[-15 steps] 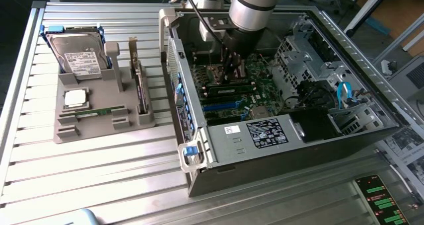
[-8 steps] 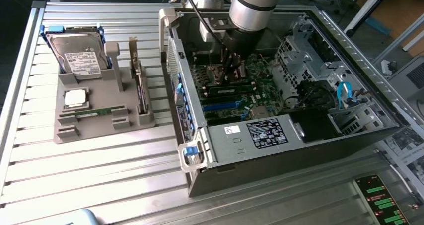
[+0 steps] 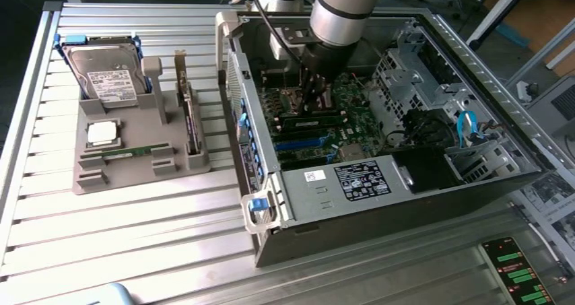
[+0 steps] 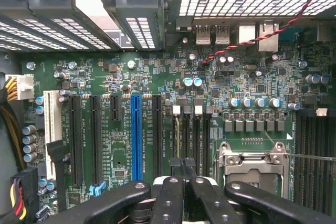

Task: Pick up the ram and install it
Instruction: 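Press down the ram until it locks into place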

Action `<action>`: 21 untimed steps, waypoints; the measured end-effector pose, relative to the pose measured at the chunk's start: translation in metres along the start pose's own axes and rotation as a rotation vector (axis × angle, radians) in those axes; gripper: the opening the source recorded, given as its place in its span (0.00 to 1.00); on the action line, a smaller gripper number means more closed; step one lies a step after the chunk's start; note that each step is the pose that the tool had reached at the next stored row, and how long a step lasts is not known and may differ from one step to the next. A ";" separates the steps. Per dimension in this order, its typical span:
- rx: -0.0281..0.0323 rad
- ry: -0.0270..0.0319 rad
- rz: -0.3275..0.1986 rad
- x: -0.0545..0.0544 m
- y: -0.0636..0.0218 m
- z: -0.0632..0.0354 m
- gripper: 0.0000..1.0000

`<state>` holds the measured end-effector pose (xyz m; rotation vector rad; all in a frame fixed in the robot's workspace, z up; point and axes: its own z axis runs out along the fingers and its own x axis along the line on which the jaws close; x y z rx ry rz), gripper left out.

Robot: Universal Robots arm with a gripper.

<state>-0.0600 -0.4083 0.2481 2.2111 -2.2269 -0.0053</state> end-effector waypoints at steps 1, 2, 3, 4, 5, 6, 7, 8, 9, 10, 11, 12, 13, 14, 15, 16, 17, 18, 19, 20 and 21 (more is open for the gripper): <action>0.0000 -0.0001 0.000 0.000 0.0000 0.0009 0.10; 0.0001 -0.0001 0.000 0.000 0.0000 0.0018 0.10; 0.0001 -0.0001 0.000 0.000 0.0000 0.0026 0.10; 0.0001 -0.0001 0.000 0.000 0.0000 0.0034 0.10; 0.0000 0.0000 0.000 0.000 0.0000 0.0036 0.10; 0.0000 0.0000 0.000 0.000 0.0000 0.0036 0.10; 0.0000 0.0001 0.000 0.000 0.0001 0.0036 0.10; -0.0001 0.0001 0.000 0.000 0.0001 0.0037 0.10; 0.0002 -0.0003 0.000 0.000 0.0000 0.0046 0.10; 0.0001 -0.0002 0.000 0.000 0.0000 0.0052 0.10; 0.0000 0.0001 0.000 0.000 0.0000 0.0054 0.10; -0.0001 0.0002 0.000 0.000 0.0002 0.0054 0.10; 0.0000 0.0001 0.000 0.000 0.0005 0.0055 0.10; 0.0000 0.0000 0.000 0.000 0.0007 0.0055 0.10; 0.0001 -0.0001 0.000 0.000 0.0010 0.0056 0.10; 0.0001 -0.0001 0.000 0.000 0.0014 0.0056 0.10; 0.0000 -0.0001 0.000 0.000 0.0017 0.0056 0.10; 0.0001 0.0000 0.000 0.000 0.0020 0.0055 0.10; 0.0000 0.0000 0.000 0.000 0.0022 0.0055 0.10; 0.0001 -0.0001 0.000 0.000 0.0024 0.0055 0.10; 0.0001 -0.0001 0.000 0.000 0.0029 0.0056 0.10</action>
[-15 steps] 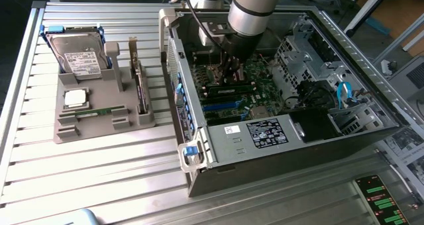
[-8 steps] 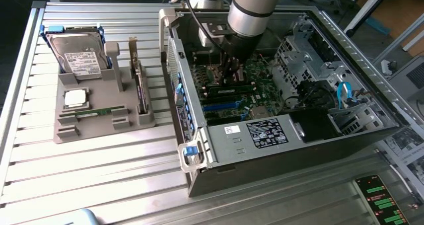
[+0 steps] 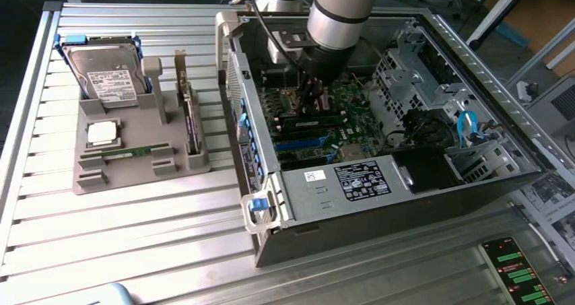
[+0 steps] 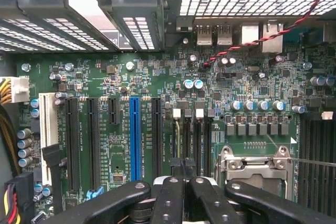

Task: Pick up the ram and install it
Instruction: 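Press down the ram until it locks into place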

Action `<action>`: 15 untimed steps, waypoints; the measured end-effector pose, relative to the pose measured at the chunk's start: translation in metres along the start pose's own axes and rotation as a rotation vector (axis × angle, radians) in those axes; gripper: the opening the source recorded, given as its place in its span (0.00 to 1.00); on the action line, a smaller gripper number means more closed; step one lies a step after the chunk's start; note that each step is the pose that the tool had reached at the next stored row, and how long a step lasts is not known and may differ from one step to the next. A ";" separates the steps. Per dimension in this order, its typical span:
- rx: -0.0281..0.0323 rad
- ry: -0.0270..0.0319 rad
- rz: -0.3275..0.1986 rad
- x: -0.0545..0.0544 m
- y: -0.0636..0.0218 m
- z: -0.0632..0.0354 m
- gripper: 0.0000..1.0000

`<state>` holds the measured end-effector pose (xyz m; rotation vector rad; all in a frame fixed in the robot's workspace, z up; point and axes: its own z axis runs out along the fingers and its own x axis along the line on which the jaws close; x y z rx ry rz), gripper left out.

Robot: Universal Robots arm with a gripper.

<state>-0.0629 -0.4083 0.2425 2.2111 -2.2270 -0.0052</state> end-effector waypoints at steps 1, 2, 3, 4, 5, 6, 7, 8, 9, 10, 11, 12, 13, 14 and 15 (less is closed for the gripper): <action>0.0000 0.0001 0.000 0.000 0.0006 0.0000 0.10; 0.0001 0.0000 0.000 0.000 0.0013 0.0000 0.10; 0.0001 0.0000 0.000 0.000 0.0018 0.0000 0.10; 0.0001 0.0000 0.000 0.000 0.0018 0.0000 0.10; 0.0001 0.0000 0.000 0.000 0.0018 0.0000 0.10; 0.0001 0.0000 0.000 0.000 0.0018 0.0000 0.10; 0.0001 -0.0001 0.000 0.000 0.0018 0.0002 0.10; 0.0002 -0.0003 0.000 0.000 0.0019 0.0009 0.10; 0.0001 -0.0001 0.000 0.000 0.0018 0.0019 0.10; 0.0001 -0.0001 0.000 0.000 0.0018 0.0029 0.10; 0.0001 0.0000 0.000 0.000 0.0018 0.0033 0.10; 0.0000 0.0001 0.000 0.000 0.0018 0.0034 0.10; 0.0000 0.0002 0.000 0.000 0.0018 0.0034 0.10; 0.0000 0.0002 0.000 0.000 0.0018 0.0034 0.10; 0.0001 0.0001 0.000 0.000 0.0018 0.0034 0.10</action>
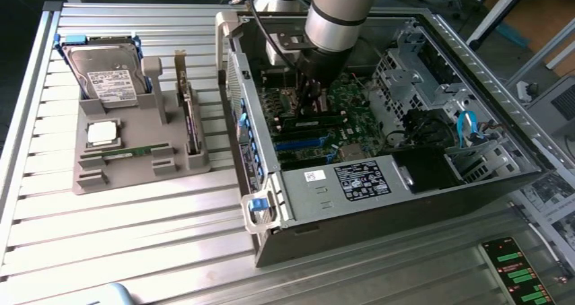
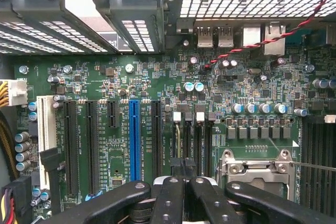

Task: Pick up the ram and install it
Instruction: 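Press down the ram until it locks into place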

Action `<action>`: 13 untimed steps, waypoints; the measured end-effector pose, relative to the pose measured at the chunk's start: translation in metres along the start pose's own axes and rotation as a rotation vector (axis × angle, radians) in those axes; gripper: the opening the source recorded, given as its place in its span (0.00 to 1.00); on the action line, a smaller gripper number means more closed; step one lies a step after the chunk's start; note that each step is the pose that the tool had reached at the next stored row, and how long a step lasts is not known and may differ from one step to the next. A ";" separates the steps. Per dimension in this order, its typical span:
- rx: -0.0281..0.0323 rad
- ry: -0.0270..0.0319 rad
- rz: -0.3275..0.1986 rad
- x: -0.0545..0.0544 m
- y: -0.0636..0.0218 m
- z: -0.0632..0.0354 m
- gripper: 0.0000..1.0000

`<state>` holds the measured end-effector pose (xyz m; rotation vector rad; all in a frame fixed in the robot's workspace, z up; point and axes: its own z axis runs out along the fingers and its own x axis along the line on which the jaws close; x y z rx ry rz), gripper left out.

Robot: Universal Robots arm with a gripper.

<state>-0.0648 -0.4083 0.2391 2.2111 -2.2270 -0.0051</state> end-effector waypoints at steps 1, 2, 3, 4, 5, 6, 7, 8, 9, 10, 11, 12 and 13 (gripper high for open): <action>0.0000 0.0000 0.000 0.000 0.0000 0.0001 0.10; 0.0002 -0.0004 0.000 0.000 0.0000 0.0007 0.10; 0.0001 -0.0002 0.000 0.000 0.0000 0.0008 0.10; 0.0000 0.0000 0.000 0.000 0.0000 0.0008 0.10; 0.0000 0.0000 0.000 0.000 0.0000 0.0008 0.10; 0.0000 0.0001 0.000 0.000 0.0000 0.0008 0.10; 0.0000 0.0001 0.000 0.000 0.0000 0.0008 0.10; 0.0001 -0.0002 0.000 0.000 0.0000 0.0011 0.10; 0.0001 -0.0002 0.000 0.000 0.0000 0.0014 0.10; 0.0000 -0.0001 0.000 0.000 0.0000 0.0019 0.10; 0.0000 0.0000 0.000 0.000 0.0000 0.0022 0.10; 0.0000 0.0000 0.000 0.000 0.0000 0.0024 0.10; 0.0000 0.0001 0.000 0.000 0.0000 0.0024 0.10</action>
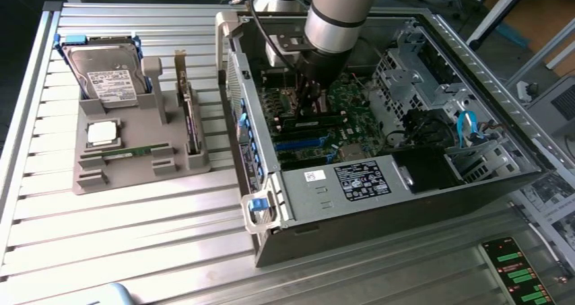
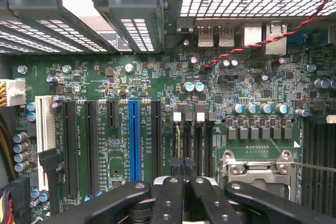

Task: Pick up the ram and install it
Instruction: 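Press down the ram until it locks into place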

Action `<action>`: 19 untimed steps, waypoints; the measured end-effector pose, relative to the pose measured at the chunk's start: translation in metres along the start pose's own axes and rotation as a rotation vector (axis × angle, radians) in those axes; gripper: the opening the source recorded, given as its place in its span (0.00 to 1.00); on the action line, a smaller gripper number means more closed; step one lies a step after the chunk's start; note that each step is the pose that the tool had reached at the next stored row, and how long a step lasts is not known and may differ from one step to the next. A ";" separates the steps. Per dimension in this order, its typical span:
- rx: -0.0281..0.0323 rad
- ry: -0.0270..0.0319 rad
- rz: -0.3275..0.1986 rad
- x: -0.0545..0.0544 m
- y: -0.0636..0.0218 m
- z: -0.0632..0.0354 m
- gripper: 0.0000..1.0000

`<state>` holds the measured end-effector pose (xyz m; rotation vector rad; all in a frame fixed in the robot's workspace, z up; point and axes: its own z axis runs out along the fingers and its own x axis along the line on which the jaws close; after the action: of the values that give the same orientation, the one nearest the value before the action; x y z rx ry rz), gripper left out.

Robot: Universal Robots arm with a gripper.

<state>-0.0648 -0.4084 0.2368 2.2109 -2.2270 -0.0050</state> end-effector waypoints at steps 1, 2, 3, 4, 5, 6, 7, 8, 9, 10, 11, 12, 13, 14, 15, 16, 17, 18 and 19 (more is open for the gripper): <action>0.0000 0.0000 0.000 0.000 0.0000 0.0000 0.10; 0.0000 0.0000 0.000 0.000 0.0000 0.0000 0.10; 0.0000 -0.0001 0.000 0.000 0.0000 0.0001 0.10; 0.0001 -0.0002 0.000 0.000 0.0000 0.0004 0.10; 0.0001 -0.0002 0.000 0.000 0.0000 0.0006 0.10; 0.0000 -0.0001 0.000 0.000 0.0000 0.0009 0.10; 0.0000 -0.0001 0.000 0.001 0.0000 0.0012 0.10; 0.0001 -0.0002 0.000 0.001 0.0000 0.0014 0.10; 0.0001 -0.0003 0.000 0.001 0.0000 0.0017 0.10; 0.0001 -0.0002 0.000 0.001 0.0000 0.0018 0.10; 0.0001 -0.0002 0.000 0.001 0.0000 0.0018 0.10; 0.0000 -0.0001 0.000 0.001 0.0000 0.0018 0.10; 0.0000 0.0000 0.000 0.001 0.0000 0.0018 0.10; 0.0001 -0.0001 0.000 0.001 0.0000 0.0018 0.10; 0.0000 0.0000 0.000 0.001 0.0000 0.0019 0.10; 0.0000 -0.0001 0.000 0.001 0.0000 0.0022 0.10; -0.0001 0.0000 0.000 0.001 0.0000 0.0026 0.10; -0.0001 0.0001 0.000 0.001 0.0000 0.0030 0.10; -0.0001 0.0000 0.000 0.002 0.0000 0.0033 0.10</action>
<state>-0.0648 -0.4100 0.2335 2.2110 -2.2269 -0.0050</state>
